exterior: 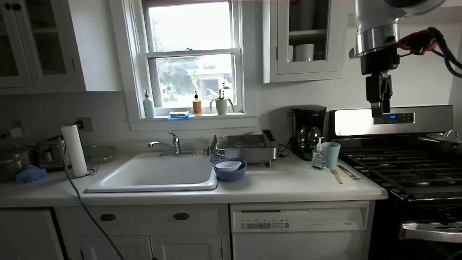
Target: Move the cup to the left
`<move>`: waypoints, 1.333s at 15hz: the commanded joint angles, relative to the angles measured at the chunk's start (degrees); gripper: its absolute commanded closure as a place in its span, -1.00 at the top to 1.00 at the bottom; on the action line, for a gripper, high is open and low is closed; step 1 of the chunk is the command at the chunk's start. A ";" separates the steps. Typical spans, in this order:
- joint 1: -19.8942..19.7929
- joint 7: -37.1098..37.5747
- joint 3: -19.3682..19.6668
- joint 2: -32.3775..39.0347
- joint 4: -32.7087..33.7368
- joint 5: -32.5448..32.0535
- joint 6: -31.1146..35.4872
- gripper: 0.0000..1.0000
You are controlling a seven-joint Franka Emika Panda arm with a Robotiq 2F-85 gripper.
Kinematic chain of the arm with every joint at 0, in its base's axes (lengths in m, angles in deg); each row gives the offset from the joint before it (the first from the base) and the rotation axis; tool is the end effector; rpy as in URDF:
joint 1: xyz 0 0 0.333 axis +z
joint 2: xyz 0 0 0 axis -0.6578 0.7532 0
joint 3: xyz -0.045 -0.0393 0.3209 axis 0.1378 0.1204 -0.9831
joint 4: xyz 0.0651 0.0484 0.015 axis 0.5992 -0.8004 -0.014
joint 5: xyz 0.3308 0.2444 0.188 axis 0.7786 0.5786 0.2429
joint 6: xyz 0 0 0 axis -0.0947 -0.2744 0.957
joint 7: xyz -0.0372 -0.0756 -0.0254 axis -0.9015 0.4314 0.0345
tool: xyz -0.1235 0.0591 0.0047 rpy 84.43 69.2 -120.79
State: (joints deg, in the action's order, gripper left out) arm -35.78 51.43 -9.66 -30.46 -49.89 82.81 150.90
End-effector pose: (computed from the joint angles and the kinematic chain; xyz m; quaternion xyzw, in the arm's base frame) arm 0.3595 0.0744 0.5248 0.9934 0.0882 -0.0701 0.0228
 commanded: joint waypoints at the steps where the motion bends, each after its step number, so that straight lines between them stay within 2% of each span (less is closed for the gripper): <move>1: 0.15 0.10 0.10 0.06 0.15 -0.06 -0.12 1.00; 6: 0.15 0.10 0.10 0.06 0.16 -0.06 -0.12 1.00; 11: -3.33 -6.65 10.19 1.74 7.28 0.34 1.72 1.00; 15: -6.55 -12.75 19.02 5.70 11.33 1.30 7.22 1.00; 18: -7.28 -11.91 22.34 11.46 13.29 6.18 12.93 1.00; 20: -8.05 -9.25 22.74 15.82 14.55 9.95 16.91 1.00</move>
State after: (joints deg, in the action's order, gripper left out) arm -42.68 39.70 12.99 -22.09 -39.05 87.34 164.05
